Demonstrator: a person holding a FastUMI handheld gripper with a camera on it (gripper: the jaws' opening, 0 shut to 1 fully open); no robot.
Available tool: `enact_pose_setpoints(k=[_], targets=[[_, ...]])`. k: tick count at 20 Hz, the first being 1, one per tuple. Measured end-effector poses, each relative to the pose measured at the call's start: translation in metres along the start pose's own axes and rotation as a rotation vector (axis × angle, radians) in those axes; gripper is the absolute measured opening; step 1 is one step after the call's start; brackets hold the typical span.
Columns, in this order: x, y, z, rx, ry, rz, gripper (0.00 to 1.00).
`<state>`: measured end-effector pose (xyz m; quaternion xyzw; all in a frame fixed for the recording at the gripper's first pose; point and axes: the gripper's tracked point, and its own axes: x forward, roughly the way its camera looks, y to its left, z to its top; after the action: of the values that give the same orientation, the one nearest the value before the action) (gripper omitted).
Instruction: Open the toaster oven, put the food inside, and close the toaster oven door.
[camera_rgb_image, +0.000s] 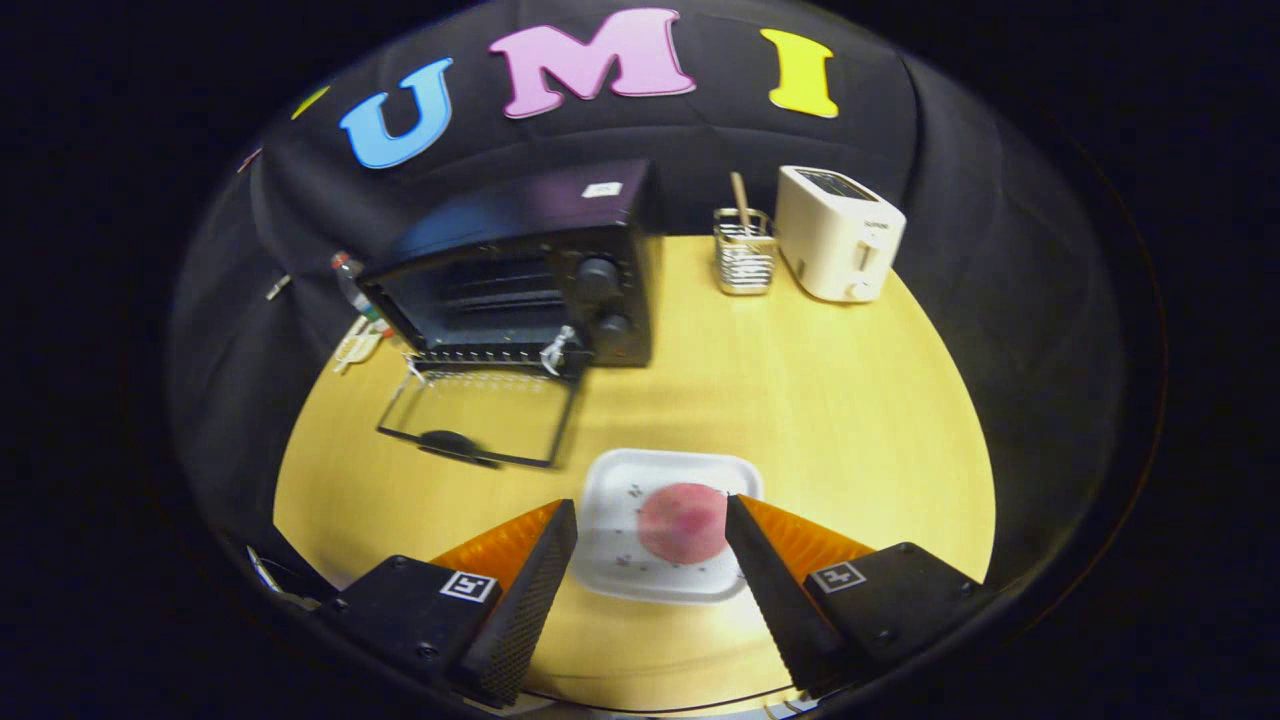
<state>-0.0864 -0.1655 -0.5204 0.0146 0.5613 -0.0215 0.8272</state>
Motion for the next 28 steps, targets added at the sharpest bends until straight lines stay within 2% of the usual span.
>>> enact_pose_setpoints(k=[1, 4, 5, 7, 12, 21, 22, 23, 24, 25, 28], targets=[[0.009, -0.013, -0.005, 0.017, 0.024, -0.012, 0.89], [0.033, -0.038, -0.020, 0.067, 0.094, -0.016, 0.75], [0.040, -0.046, -0.025, 0.068, 0.116, -0.024, 0.67], [0.052, -0.056, -0.034, 0.062, 0.164, -0.026, 0.57], [0.072, -0.065, -0.056, 0.036, 0.271, -0.011, 0.56], [0.080, -0.063, -0.064, 0.029, 0.364, 0.016, 0.56], [0.078, -0.056, -0.070, 0.028, 0.369, 0.054, 0.56], [0.104, -0.057, -0.078, 0.060, 0.364, 0.015, 0.41], [0.081, -0.056, -0.057, 0.079, 0.381, 0.037, 0.26], [0.091, -0.059, -0.062, 0.092, 0.384, 0.035, 0.11], [0.085, -0.056, -0.067, 0.068, 0.403, 0.062, 0.12]])
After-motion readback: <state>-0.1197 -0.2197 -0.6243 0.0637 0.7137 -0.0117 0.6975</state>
